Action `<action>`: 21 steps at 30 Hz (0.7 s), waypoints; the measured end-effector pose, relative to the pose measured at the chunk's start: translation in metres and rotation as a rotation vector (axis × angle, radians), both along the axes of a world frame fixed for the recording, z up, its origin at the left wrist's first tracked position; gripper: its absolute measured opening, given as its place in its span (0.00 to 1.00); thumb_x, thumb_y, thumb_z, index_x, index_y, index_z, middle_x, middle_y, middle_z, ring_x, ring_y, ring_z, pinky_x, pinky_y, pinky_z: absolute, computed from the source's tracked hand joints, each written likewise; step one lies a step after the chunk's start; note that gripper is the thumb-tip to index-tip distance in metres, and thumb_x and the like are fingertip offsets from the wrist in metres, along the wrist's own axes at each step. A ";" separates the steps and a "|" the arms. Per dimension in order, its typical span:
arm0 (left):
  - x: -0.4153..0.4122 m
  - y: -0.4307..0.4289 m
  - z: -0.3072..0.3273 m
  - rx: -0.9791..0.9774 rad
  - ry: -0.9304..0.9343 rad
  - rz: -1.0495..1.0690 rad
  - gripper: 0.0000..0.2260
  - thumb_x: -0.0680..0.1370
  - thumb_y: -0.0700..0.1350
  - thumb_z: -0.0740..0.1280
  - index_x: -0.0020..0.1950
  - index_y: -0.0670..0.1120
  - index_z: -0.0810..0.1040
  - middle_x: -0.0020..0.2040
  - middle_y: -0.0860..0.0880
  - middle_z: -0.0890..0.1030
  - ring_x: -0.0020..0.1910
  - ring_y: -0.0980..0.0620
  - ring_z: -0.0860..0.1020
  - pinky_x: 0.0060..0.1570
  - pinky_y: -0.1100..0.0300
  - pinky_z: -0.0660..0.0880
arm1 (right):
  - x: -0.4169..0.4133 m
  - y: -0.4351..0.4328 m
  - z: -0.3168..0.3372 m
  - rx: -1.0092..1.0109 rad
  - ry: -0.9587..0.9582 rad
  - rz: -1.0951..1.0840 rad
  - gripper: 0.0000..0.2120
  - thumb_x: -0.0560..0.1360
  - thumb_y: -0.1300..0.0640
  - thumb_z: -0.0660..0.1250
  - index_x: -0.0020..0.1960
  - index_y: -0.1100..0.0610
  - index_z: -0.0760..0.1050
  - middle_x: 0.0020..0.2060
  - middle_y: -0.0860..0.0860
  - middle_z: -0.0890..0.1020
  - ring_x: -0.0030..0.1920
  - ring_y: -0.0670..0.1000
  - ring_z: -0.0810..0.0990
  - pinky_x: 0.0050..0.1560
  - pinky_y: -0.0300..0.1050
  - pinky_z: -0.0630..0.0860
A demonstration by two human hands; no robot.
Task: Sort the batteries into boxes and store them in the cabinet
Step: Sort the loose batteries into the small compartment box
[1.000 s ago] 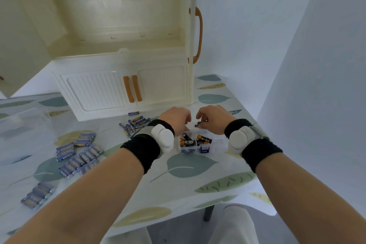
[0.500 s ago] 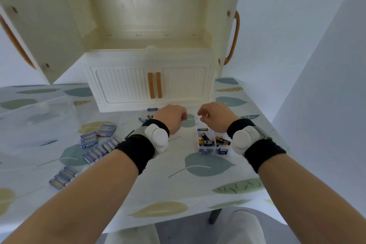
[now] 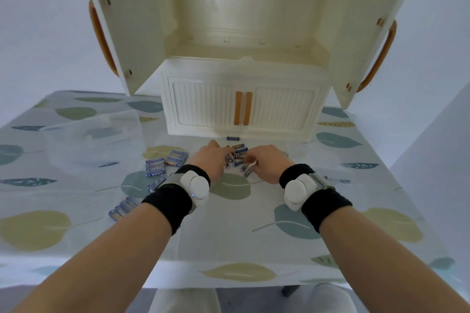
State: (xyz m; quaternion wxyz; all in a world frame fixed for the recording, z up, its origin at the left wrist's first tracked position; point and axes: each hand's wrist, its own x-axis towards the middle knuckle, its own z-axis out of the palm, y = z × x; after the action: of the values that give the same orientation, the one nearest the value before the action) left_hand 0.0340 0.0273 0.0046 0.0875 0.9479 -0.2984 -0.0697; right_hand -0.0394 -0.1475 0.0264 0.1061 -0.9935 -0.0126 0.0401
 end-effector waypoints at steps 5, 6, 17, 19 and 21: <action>0.000 0.003 -0.010 0.024 -0.061 -0.023 0.26 0.78 0.36 0.61 0.75 0.53 0.65 0.69 0.43 0.68 0.63 0.38 0.72 0.61 0.45 0.74 | 0.005 0.007 -0.010 -0.031 0.009 0.038 0.13 0.75 0.58 0.68 0.59 0.53 0.80 0.56 0.52 0.82 0.57 0.55 0.79 0.56 0.49 0.76; 0.001 0.003 -0.010 0.018 -0.056 -0.016 0.24 0.78 0.35 0.61 0.73 0.51 0.69 0.67 0.43 0.71 0.62 0.39 0.73 0.61 0.46 0.74 | 0.005 0.007 -0.011 -0.032 0.009 0.036 0.12 0.75 0.56 0.69 0.58 0.52 0.79 0.55 0.52 0.82 0.56 0.54 0.79 0.55 0.49 0.76; 0.011 0.006 -0.010 -0.032 -0.052 0.010 0.11 0.78 0.39 0.66 0.60 0.46 0.78 0.58 0.44 0.72 0.58 0.42 0.73 0.58 0.48 0.75 | 0.015 0.006 -0.011 -0.051 0.002 0.042 0.10 0.76 0.52 0.70 0.56 0.54 0.81 0.53 0.53 0.77 0.52 0.55 0.78 0.52 0.46 0.73; 0.012 0.006 -0.012 -0.062 -0.082 0.023 0.15 0.77 0.34 0.64 0.62 0.45 0.76 0.58 0.43 0.72 0.58 0.41 0.73 0.58 0.47 0.75 | 0.016 0.007 -0.012 -0.053 0.006 0.047 0.10 0.76 0.51 0.70 0.54 0.54 0.82 0.51 0.53 0.76 0.50 0.55 0.78 0.51 0.46 0.74; 0.013 0.005 -0.013 -0.083 -0.070 0.026 0.21 0.76 0.33 0.64 0.68 0.45 0.71 0.60 0.42 0.71 0.59 0.40 0.73 0.58 0.47 0.75 | 0.016 0.007 -0.014 -0.041 0.015 0.046 0.10 0.76 0.50 0.69 0.51 0.55 0.82 0.49 0.53 0.77 0.48 0.55 0.78 0.50 0.47 0.75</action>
State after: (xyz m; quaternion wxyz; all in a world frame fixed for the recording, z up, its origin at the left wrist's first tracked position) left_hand 0.0468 0.0322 -0.0083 0.1172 0.9491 -0.2915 -0.0226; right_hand -0.0233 -0.1405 0.0123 0.0847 -0.9946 -0.0336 0.0504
